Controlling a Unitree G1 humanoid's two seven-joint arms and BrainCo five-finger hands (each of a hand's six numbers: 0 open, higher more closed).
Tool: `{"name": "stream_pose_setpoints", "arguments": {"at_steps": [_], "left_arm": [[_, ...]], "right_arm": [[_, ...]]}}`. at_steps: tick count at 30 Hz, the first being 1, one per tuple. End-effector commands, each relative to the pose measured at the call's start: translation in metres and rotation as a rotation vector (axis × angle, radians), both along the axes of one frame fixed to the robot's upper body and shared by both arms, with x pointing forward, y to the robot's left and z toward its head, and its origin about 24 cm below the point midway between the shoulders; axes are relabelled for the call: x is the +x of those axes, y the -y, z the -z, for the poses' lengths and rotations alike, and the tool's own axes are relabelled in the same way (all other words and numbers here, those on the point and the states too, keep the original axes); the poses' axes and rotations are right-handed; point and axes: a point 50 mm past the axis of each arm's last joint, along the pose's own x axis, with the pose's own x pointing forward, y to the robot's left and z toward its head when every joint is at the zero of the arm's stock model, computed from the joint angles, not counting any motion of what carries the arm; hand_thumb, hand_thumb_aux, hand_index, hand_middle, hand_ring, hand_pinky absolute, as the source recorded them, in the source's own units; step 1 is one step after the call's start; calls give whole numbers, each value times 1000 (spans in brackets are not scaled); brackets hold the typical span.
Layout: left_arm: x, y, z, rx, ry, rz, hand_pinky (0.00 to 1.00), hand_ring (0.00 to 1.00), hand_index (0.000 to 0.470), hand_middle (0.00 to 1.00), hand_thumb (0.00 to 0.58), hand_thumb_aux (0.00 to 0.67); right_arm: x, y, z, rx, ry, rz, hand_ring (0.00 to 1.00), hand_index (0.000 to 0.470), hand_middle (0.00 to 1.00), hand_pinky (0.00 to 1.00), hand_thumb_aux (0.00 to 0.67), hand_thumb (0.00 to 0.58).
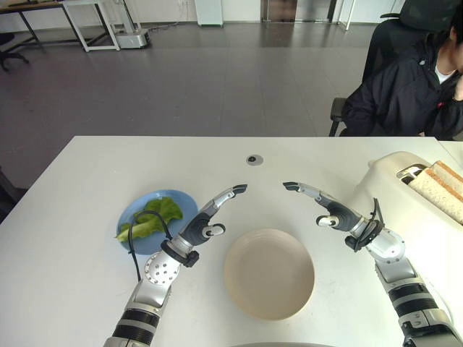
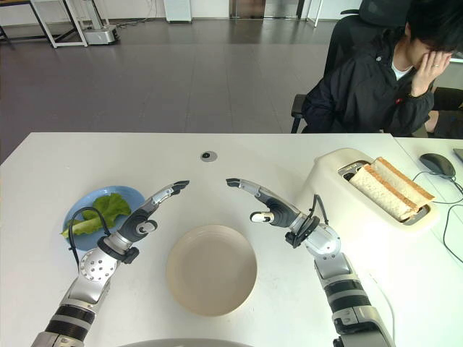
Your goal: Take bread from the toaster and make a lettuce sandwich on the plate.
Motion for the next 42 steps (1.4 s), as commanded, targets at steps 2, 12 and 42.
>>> {"name": "stream_pose_setpoints", "arguments": {"at_steps": [2,12,42], "left_arm": [[1,-1,2,17,-9,-7,0,0,0,0,0,0],[5,5,3,63,0,2,0,0,0,0,0,0],[8,20,5,90,4,46,0,0,0,0,0,0]], "right_arm": [[1,2,-2,-22,11,3,0,0,0,0,0,0],[-38,110,-172,-520,510,474,0,0,0,0,0,0],[-41,218,-107,-882,-75,813,0,253,0,0,360,456]]}}
